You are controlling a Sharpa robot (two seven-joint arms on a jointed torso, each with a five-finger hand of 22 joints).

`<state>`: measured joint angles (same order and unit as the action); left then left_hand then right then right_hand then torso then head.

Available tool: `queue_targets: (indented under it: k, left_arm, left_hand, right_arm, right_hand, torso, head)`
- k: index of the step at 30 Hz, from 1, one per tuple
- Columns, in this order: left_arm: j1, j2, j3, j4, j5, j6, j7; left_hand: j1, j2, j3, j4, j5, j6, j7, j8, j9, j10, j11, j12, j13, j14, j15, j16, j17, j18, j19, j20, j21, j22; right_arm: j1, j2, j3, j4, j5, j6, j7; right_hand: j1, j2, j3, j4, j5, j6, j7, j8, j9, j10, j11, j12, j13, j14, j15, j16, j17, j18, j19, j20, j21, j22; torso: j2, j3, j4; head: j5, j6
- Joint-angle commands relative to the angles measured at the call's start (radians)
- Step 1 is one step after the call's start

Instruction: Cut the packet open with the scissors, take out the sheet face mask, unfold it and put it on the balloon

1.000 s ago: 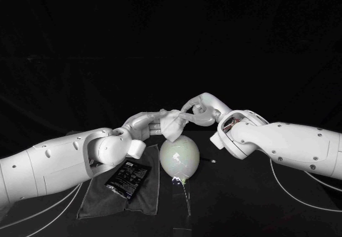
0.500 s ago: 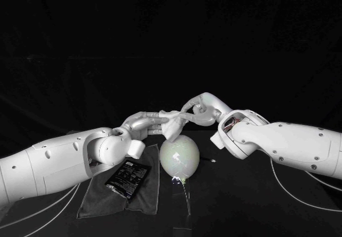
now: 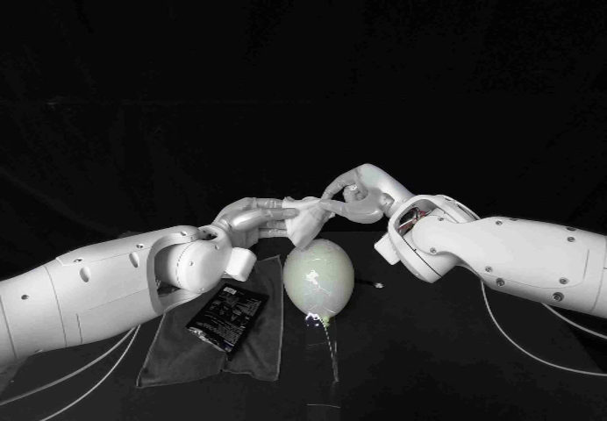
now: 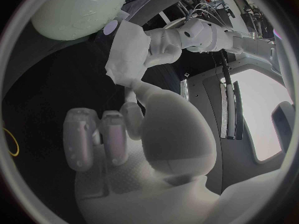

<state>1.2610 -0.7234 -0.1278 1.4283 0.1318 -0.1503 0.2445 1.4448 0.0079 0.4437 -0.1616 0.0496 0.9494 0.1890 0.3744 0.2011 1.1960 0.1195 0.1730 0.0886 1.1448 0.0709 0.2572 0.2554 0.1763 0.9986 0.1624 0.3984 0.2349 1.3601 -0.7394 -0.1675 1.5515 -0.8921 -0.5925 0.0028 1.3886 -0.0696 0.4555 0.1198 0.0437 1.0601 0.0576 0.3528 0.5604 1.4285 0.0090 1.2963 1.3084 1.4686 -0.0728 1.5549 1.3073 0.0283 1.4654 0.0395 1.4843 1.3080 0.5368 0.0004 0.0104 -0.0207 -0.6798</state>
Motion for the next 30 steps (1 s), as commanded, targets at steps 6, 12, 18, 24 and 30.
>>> queue_targets:
  k: [6,12,18,24,30]
  left_arm:
    - [0.001,-0.001,0.001,-0.010,-0.015,-0.028,0.009]
    - [0.001,-0.002,0.001,-0.015,-0.016,-0.027,0.008]
    - [0.001,-0.004,0.001,-0.018,-0.016,-0.025,0.007]
    - [0.001,-0.003,0.001,-0.020,-0.016,-0.019,0.008]
    - [0.001,-0.001,0.001,-0.018,-0.016,-0.010,0.008]
  left_hand:
    - [-0.003,0.017,-0.050,-0.007,-0.004,0.036,-0.021,0.051,0.022,0.027,-0.025,0.073,0.048,0.005,-0.023,0.115,0.090,-0.005,-0.016,-0.022,0.118,0.081]
    - [-0.015,0.024,-0.047,-0.002,0.000,0.026,-0.024,0.072,0.034,0.015,-0.028,0.101,0.069,-0.019,-0.026,0.161,0.130,-0.005,-0.039,-0.022,0.153,0.107]
    - [-0.030,0.021,-0.046,0.002,0.000,0.015,-0.027,0.099,0.051,0.002,-0.030,0.130,0.091,-0.043,-0.026,0.206,0.166,-0.002,-0.058,-0.019,0.182,0.127]
    - [-0.038,0.028,-0.039,0.009,-0.001,0.004,-0.029,0.111,0.058,-0.006,-0.031,0.143,0.101,-0.055,-0.025,0.225,0.182,-0.001,-0.068,-0.016,0.192,0.134]
    - [-0.045,0.030,-0.035,0.014,0.000,-0.005,-0.030,0.118,0.063,-0.015,-0.030,0.146,0.105,-0.067,-0.023,0.232,0.188,0.000,-0.077,-0.013,0.193,0.135]
  right_arm:
    - [0.000,-0.002,0.001,-0.002,-0.010,-0.006,-0.001]
    - [0.000,-0.002,0.001,-0.005,-0.011,-0.007,-0.001]
    - [0.000,-0.001,0.001,-0.006,-0.011,-0.006,-0.002]
    - [0.000,0.000,0.001,-0.006,-0.011,-0.003,-0.002]
    - [0.000,0.005,0.001,-0.009,-0.011,0.001,-0.003]
  right_hand:
    - [0.019,0.012,0.010,-0.003,0.005,0.001,-0.005,0.020,0.040,0.048,-0.031,0.005,0.082,0.099,-0.007,0.005,0.250,-0.009,0.065,-0.008,0.002,0.237]
    - [0.019,0.012,0.010,-0.003,0.005,0.001,-0.005,0.020,0.040,0.048,-0.031,0.005,0.082,0.099,-0.007,0.005,0.250,-0.009,0.065,-0.008,0.002,0.237]
    - [0.019,0.012,0.010,-0.003,0.005,0.001,-0.005,0.020,0.040,0.048,-0.031,0.005,0.082,0.099,-0.007,0.005,0.250,-0.009,0.065,-0.008,0.002,0.237]
    - [0.019,0.012,0.010,-0.003,0.005,0.001,-0.005,0.020,0.040,0.048,-0.031,0.005,0.082,0.099,-0.007,0.005,0.250,-0.009,0.065,-0.008,0.002,0.237]
    - [0.019,0.012,0.010,-0.003,0.005,0.001,-0.005,0.020,0.040,0.048,-0.031,0.005,0.082,0.099,-0.007,0.005,0.250,-0.009,0.065,-0.008,0.002,0.237]
  torso:
    - [0.000,-0.0001,0.0000]
    - [0.000,-0.0001,0.0004]
    - [0.000,-0.0001,0.0001]
    - [0.000,-0.0004,0.0004]
    - [0.000,-0.0009,-0.0002]
  head:
    - [-0.002,0.000]
    - [-0.002,-0.001]
    - [-0.004,-0.002]
    - [-0.003,-0.003]
    - [-0.002,-0.004]
